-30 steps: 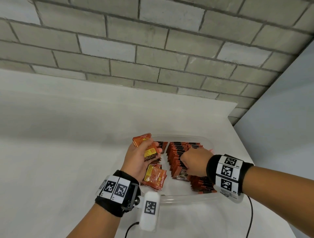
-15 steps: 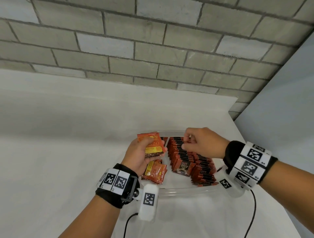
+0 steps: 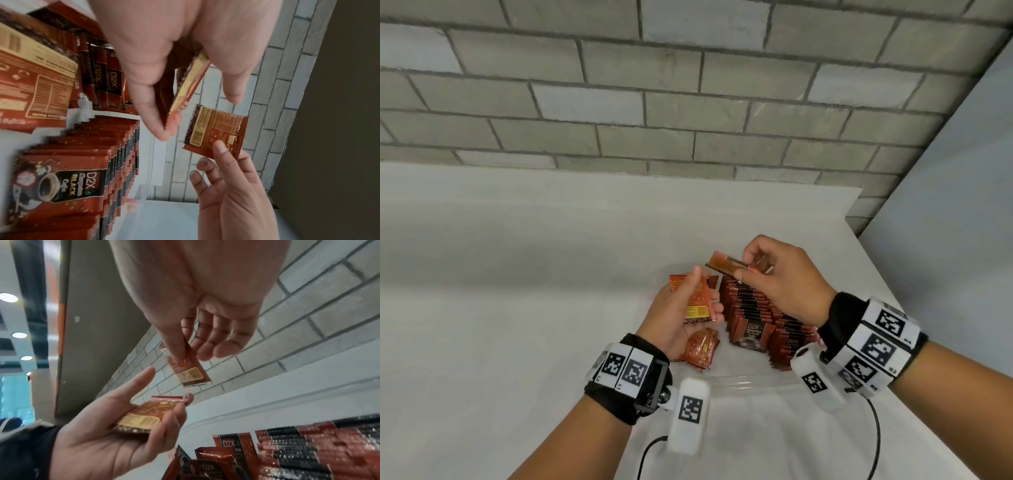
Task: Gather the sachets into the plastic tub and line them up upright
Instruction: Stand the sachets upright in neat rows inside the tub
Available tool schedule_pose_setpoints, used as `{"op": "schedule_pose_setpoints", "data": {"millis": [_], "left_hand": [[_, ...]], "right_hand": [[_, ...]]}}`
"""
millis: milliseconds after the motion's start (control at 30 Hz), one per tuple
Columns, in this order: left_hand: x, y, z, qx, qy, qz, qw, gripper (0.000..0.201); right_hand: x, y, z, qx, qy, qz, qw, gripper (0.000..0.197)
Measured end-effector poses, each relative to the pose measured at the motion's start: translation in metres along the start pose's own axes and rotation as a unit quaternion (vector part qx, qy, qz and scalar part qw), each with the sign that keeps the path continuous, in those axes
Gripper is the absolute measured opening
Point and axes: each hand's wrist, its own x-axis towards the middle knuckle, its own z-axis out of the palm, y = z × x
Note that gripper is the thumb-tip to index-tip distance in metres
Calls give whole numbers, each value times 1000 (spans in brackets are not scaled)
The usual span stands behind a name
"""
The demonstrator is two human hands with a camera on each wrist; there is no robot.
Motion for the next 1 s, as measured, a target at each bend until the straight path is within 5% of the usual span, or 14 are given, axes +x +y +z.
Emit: {"op": "schedule_pose_setpoints", "data": {"millis": [133,267,367,500,700,900,1000], "left_hand": [[1,3,2,-76,-8,1,997,35],[3,5,1,-66,21,32,997,33],[5,5,-1,-68,57,52,995,37],[6,4,0,-65,50,65,995,42],[2,5,5,-48,-4,47,998,28],[3,0,3,-13,-3,49,999,40],[6,-1,1,-41,38,55,997,38]], "right_hand": [[-4,0,4,-75,-93,-73,990,26],[-6,-3,1,-94,-179,-26,979,42],[-8,-5,2,-23,-114,59,991,48],[-11,-1,13,95,-100,169,976,26],[0,-6,8,133,-43,142,980,22],[-1,2,3,211,-104,203,950,22],[0,10,-5,138,-119,190,965,12]]}}
